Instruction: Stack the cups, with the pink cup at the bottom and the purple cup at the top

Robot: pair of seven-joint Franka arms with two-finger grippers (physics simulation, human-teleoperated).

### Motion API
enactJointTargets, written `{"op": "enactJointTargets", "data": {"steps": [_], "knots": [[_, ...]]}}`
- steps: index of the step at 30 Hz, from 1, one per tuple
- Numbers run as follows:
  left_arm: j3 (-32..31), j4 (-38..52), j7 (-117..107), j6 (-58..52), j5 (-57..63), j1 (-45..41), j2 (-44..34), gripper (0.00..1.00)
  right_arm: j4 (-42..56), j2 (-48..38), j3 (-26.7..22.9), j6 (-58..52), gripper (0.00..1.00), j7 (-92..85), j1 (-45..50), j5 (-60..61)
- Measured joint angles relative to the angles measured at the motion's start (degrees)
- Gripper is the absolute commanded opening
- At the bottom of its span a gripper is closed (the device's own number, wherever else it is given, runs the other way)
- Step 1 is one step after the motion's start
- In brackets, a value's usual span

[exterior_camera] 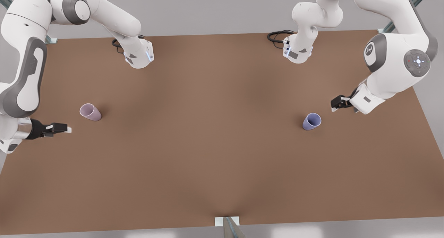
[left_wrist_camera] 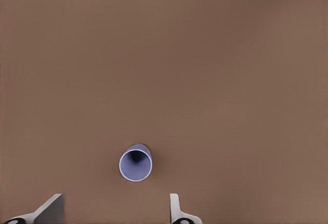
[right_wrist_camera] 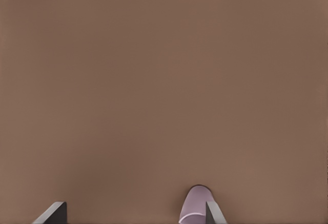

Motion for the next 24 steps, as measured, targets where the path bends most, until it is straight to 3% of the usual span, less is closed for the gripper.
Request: {"op": "enactJointTargets", "data": {"steps": [9, 14, 24], "knots": [[0.5, 0.0, 0.0, -0.3, 0.1, 0.0, 0.6, 1.0, -0.2, 0.3, 0.2, 1.8, 1.0, -2.8, 1.2, 0.1], [0.4, 0.0, 0.1, -1.7, 0.1, 0.1, 0.4, 1.0, -1.1, 8.7, -0.1, 9.2, 1.0, -3.8, 5.1, -2.0], [0.5, -0.2, 0.3, -3.1, 0.2, 0.0, 0.7, 1.0, -4.2, 10.8, -2.6, 16.2, 1.0, -6.8, -1.7, -7.9]]}}
